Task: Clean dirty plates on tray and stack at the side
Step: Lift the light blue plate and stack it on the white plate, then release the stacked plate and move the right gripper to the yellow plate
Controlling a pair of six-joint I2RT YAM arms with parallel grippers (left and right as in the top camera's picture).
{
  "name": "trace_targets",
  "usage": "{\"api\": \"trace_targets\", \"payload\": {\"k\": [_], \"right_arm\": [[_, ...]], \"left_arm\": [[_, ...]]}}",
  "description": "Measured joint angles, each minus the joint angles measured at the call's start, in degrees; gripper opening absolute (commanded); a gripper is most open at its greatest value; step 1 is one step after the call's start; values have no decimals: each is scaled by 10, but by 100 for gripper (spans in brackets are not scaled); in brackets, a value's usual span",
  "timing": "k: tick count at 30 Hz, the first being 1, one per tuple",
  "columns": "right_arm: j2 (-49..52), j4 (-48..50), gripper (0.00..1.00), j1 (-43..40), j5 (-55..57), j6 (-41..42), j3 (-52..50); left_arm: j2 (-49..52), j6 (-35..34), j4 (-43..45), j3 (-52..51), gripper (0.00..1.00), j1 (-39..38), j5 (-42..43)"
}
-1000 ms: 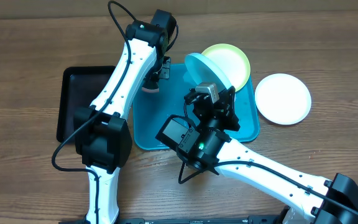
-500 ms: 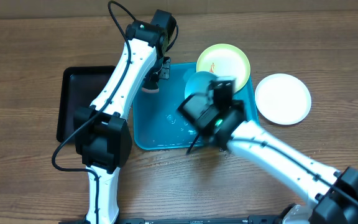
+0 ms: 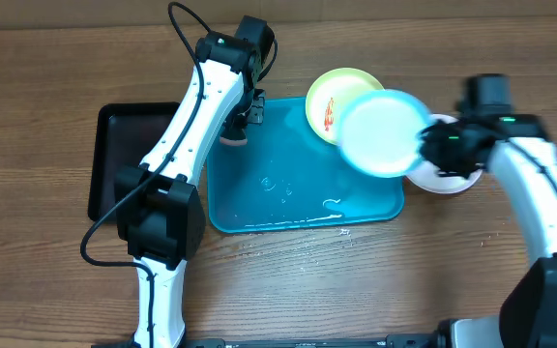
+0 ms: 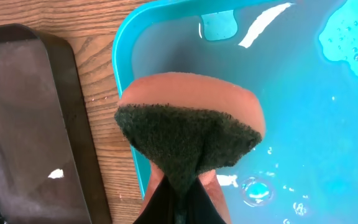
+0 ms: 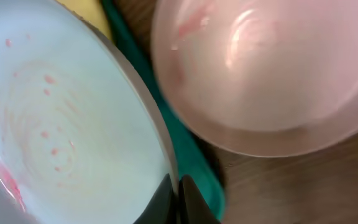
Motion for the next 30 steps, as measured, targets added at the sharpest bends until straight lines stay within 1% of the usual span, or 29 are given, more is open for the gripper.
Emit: {"api": "trace_targets", "payload": {"k": [5,8,10,15,20,30], "right_arm": [[0,13,4,-129,-12,-8,-11],[0,42,4,-176,-9,-10,-37],[0,65,4,-193,-8,-11,-59],[0,127,4,-198,-8,-12,-114],[0,167,4,-197,-5,-12,-152],[0,216,6,-193,18,-2,-166]], "left_arm": [[0,0,0,0,4,0,0],[0,0,0,0,4,0,0],[0,0,0,0,4,0,0],[0,0,0,0,4,0,0],[0,0,0,0,4,0,0],[0,0,0,0,4,0,0]]}}
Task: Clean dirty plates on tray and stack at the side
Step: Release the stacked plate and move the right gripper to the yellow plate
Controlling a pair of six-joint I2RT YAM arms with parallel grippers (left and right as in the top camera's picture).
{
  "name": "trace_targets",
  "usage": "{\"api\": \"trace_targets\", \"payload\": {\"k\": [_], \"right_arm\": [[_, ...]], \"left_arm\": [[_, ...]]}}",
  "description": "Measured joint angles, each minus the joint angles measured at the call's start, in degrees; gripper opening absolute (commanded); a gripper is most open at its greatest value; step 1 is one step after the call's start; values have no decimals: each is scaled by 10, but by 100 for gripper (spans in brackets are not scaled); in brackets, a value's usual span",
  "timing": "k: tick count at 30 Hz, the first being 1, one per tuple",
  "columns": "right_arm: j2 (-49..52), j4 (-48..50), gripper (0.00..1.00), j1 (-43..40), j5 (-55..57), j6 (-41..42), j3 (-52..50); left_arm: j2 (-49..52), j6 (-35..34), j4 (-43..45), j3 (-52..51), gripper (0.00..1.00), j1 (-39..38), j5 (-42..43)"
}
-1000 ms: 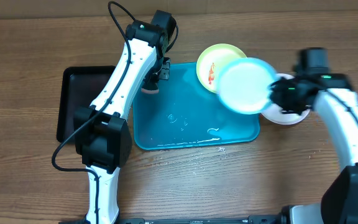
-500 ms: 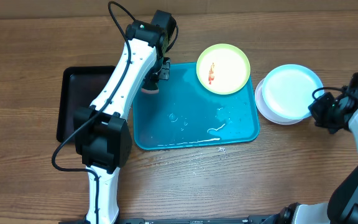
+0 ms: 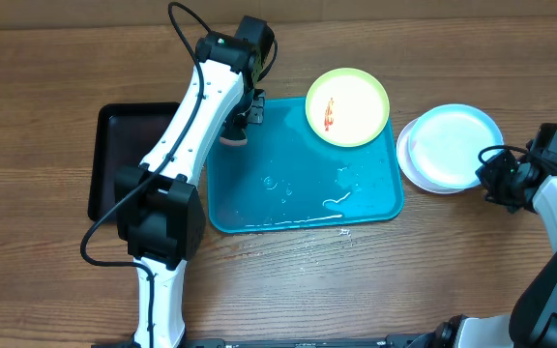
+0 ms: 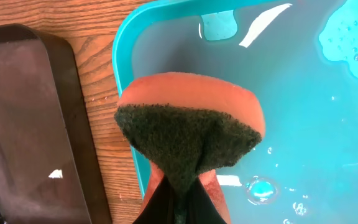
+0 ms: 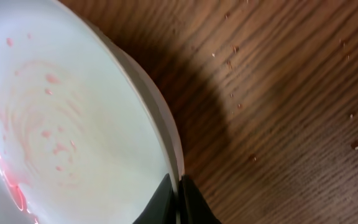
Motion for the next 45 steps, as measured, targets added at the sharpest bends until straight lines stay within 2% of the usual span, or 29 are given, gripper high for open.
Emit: {"api": "trace_targets", "payload": {"k": [3,6,8,13,18,25,33,38,45], "right_arm": [[0,7,6,14,3,0,0],[2,9,15,33,3,1,0],[7,8,25,47,3,4,0],[15,5,32,66,2,3,0],[18,-49,32,67,-6,1,27],[19,-107,33,83,-30,2,135],[29,-44,33,209,-46,35,152],[88,20,32,289,-19,89,152],[171,56,32,327,4,125,152]], "left_arm": [[0,0,-1,0,4,0,0],[0,0,-2,0,4,0,0],[0,0,-2,0,4,0,0],[0,0,-6,0,4,0,0],[0,0,-6,0,4,0,2],[0,0,-6,0,4,0,2],[0,0,-6,0,4,0,2],[0,0,-6,0,4,0,2],[0,0,-7,0,4,0,2]]}}
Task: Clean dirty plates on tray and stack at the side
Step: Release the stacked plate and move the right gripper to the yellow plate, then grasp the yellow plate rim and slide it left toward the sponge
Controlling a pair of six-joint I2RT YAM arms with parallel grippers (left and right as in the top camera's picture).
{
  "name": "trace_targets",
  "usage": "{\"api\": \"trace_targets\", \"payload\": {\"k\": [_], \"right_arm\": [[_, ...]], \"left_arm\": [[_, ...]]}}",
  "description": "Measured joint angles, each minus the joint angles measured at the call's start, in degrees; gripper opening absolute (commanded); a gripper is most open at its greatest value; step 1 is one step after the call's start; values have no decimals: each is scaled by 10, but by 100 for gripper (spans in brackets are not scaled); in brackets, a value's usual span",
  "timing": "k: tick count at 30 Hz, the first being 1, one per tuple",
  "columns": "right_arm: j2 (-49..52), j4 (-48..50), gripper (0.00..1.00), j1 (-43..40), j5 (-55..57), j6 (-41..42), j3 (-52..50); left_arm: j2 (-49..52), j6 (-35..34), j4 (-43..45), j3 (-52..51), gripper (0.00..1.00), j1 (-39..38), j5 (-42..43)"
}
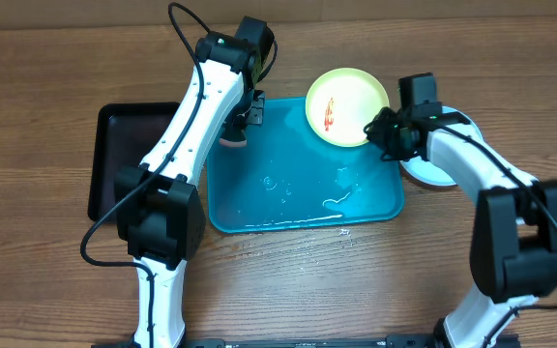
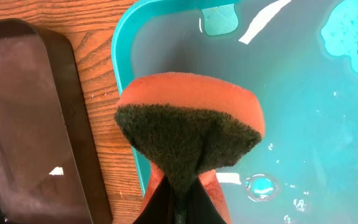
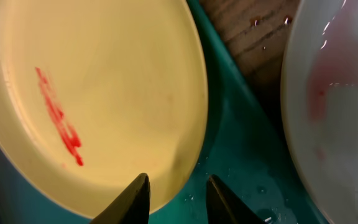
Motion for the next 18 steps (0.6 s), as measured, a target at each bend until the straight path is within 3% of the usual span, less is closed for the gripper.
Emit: {"api": "trace_targets", "payload": {"k": [7,18], "right_arm": [[32,0,26,1,4,9,0],[29,-144,15,30,-42,-24,14]], "left_arm": [[0,0,0,0,5,0,0],[0,0,0,0,4,0,0]]}}
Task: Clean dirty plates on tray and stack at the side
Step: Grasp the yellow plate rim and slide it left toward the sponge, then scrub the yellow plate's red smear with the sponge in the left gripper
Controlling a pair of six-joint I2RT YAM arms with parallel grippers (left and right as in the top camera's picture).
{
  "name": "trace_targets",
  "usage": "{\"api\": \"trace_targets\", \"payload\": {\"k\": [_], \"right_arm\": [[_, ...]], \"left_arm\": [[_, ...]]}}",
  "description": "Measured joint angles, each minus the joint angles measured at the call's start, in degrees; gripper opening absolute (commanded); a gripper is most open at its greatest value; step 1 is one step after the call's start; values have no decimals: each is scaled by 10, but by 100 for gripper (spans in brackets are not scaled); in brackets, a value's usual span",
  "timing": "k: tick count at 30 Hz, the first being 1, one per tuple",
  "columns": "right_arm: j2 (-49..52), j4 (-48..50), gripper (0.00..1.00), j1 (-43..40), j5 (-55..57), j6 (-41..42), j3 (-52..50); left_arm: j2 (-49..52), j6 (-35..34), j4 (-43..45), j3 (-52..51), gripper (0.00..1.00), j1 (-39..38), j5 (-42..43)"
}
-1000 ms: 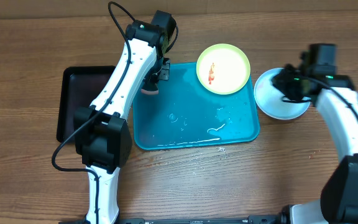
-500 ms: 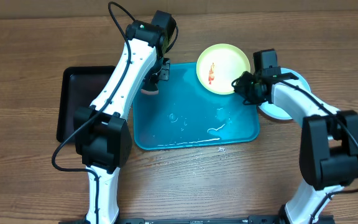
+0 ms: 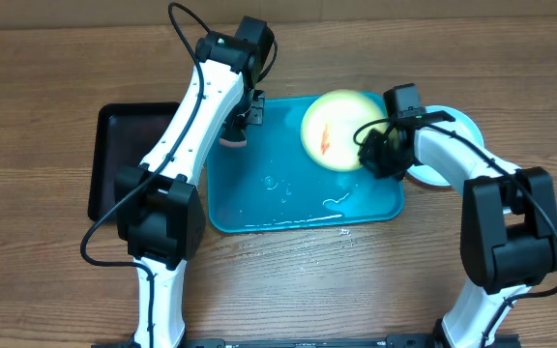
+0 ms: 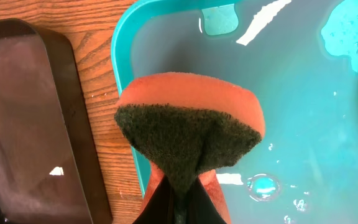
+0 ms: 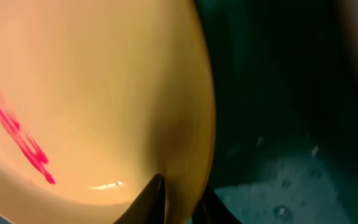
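Note:
A yellow plate [image 3: 332,130] with a red streak [image 5: 17,134] is at the teal tray's [image 3: 259,203] far right corner, blurred and seemingly tipped up. My right gripper [image 3: 375,155] is shut on its right rim, one finger [image 5: 154,193] over the plate's face and the other under it. A stack of a white plate on a pink one [image 3: 457,121] lies on the table right of the tray, partly behind my right arm. My left gripper [image 4: 180,199] is shut on an orange sponge with a green scrub face [image 4: 188,134], over the tray's far left corner.
A black tray [image 3: 114,155] lies left of the teal tray. Puddles and drops of water [image 3: 341,198] sit on the teal tray's floor. Small crumbs or drops dot the wood in front of the tray.
My right gripper, open beside the yellow plate's rim before, is now shut on that rim, and the plate has shifted a little left and looks tipped. The left arm and sponge have not moved.
My right gripper held a white plate above the tray's right edge, beside the pink plate. Then the white plate lay on the pink one at the side. Then the gripper stood open at the yellow plate, and now it grips it. The sponge stayed put throughout.

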Motion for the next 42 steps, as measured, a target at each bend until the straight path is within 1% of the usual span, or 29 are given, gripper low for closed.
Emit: {"api": "trace_targets", "payload": {"k": [5,12,15,21,24,29,31,35,37,42], "right_arm": [[-1,-60,15,43,-36,-22,0],[-1,-79,16,120,-66,-42,0],[0,-80,22,140,-71,-50,0],[0,-72,38,127,-32,-91,21],[0,-40,41,114,-5,-132,30],[8,10,39,99,15,-212,31],[19,23,35,99,16,-232,33],[25,28,26,99,14,-250,40],[26,27,20,99,14,-254,40],[27,18,18,99,12,-250,40]], "left_arm": [[0,0,0,0,4,0,0],[0,0,0,0,4,0,0],[0,0,0,0,4,0,0],[0,0,0,0,4,0,0],[0,0,0,0,5,0,0],[0,0,1,0,4,0,0],[0,0,0,0,4,0,0],[0,0,1,0,4,0,4],[0,0,1,0,4,0,7],[0,0,1,0,4,0,9]]}}
